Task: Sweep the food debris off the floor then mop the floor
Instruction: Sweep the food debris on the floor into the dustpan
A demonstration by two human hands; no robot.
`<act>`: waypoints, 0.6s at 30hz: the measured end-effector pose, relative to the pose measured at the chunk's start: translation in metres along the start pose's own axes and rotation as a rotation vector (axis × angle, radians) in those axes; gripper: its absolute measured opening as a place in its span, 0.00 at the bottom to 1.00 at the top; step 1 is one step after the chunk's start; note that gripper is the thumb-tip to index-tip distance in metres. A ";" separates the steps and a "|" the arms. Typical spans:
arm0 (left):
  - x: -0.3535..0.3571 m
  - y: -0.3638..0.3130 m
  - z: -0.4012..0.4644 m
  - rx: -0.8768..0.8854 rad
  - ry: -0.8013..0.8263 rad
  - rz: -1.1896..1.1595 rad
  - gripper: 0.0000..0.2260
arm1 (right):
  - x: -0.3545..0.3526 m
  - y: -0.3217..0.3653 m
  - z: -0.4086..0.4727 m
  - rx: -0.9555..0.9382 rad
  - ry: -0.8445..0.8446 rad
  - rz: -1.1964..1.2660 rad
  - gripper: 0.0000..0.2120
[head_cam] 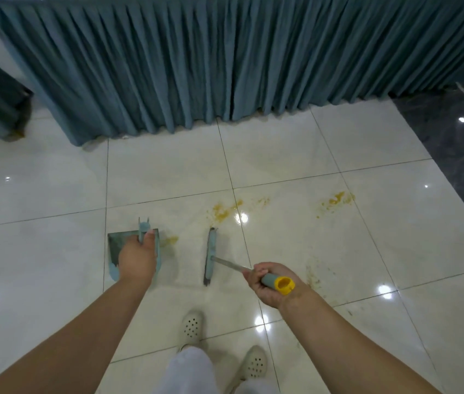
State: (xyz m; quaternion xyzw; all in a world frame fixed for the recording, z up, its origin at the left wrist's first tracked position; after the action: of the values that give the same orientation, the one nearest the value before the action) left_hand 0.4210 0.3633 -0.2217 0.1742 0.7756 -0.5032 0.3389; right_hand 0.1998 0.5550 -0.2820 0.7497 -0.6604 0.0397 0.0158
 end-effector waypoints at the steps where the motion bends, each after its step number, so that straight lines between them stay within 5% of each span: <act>1: -0.004 0.003 0.010 -0.009 -0.006 -0.005 0.19 | 0.012 -0.010 0.002 0.014 0.005 -0.017 0.05; 10: -0.029 0.010 0.072 -0.022 -0.009 -0.004 0.19 | 0.093 -0.062 0.028 0.060 0.036 -0.090 0.05; 18: -0.023 -0.001 0.090 0.004 0.051 0.014 0.19 | 0.089 -0.055 0.038 0.014 -0.021 0.009 0.05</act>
State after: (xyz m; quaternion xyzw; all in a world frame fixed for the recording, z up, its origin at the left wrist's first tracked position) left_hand 0.4682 0.2838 -0.2287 0.1933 0.7818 -0.4976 0.3222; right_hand 0.2673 0.4708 -0.3107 0.7471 -0.6637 0.0365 0.0036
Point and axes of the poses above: each hand's wrist, its own z-axis towards the middle knuckle, its own x-axis out of the palm, y = z × x, the point moved 10 cm from there along z, towards the middle knuckle, and after that the axes turned 14 degrees about -y, right-handed, at the moved point
